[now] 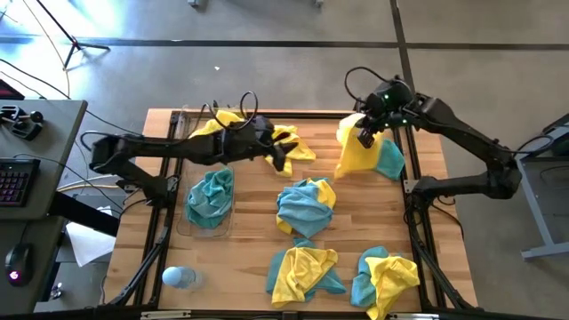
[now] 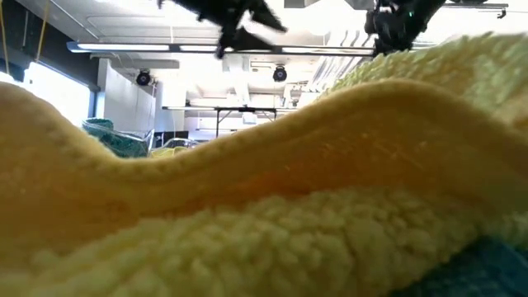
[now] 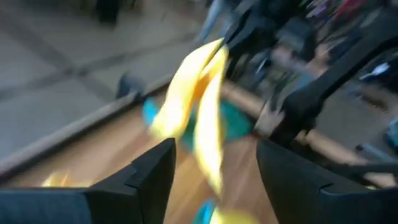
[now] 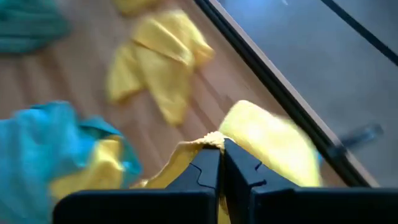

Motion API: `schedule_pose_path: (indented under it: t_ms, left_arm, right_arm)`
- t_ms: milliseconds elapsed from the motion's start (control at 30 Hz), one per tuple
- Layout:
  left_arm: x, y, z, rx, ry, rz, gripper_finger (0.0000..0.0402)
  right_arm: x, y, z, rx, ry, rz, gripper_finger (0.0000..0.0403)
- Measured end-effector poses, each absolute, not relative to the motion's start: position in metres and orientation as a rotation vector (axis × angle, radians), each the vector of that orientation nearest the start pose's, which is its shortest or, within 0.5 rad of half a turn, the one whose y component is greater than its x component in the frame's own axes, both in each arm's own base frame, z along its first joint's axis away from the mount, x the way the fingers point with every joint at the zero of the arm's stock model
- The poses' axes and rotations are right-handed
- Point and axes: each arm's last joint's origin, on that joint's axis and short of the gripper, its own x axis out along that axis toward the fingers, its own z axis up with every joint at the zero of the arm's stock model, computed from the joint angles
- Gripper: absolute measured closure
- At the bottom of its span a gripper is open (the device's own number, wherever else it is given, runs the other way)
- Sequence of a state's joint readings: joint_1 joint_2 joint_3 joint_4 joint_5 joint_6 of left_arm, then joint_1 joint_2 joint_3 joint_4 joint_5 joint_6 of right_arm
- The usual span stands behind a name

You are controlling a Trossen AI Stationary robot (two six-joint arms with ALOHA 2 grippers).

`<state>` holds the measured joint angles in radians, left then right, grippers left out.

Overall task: Sort microfiber towel by color & place in baskets
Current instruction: Put the yellow microfiber cloth into the top transparent bin

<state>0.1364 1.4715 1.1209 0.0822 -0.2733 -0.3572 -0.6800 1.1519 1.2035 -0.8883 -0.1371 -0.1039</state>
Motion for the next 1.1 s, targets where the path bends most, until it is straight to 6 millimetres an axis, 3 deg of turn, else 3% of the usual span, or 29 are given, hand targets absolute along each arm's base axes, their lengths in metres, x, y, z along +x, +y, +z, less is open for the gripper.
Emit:
schedule_pose_path:
  t_ms: [300, 567, 1100]
  left_arm:
    - [0.385, 0.061, 0.325, -0.074, 0.138, 0.415, 0.0171]
    - [0.416, 0.064, 0.329, -0.053, 0.145, 0.405, 0.0171]
    - [0.426, 0.051, 0.319, -0.059, 0.21, 0.289, 0.0171]
  right_arm:
    - [0.198, -0.108, 0.355, 0.143, 0.681, -0.176, 0.0402]
    - [0.214, -0.089, 0.363, 0.063, 0.583, -0.08, 0.0402]
    - [0.222, -0.08, 0.37, 0.027, 0.506, -0.038, 0.0403]
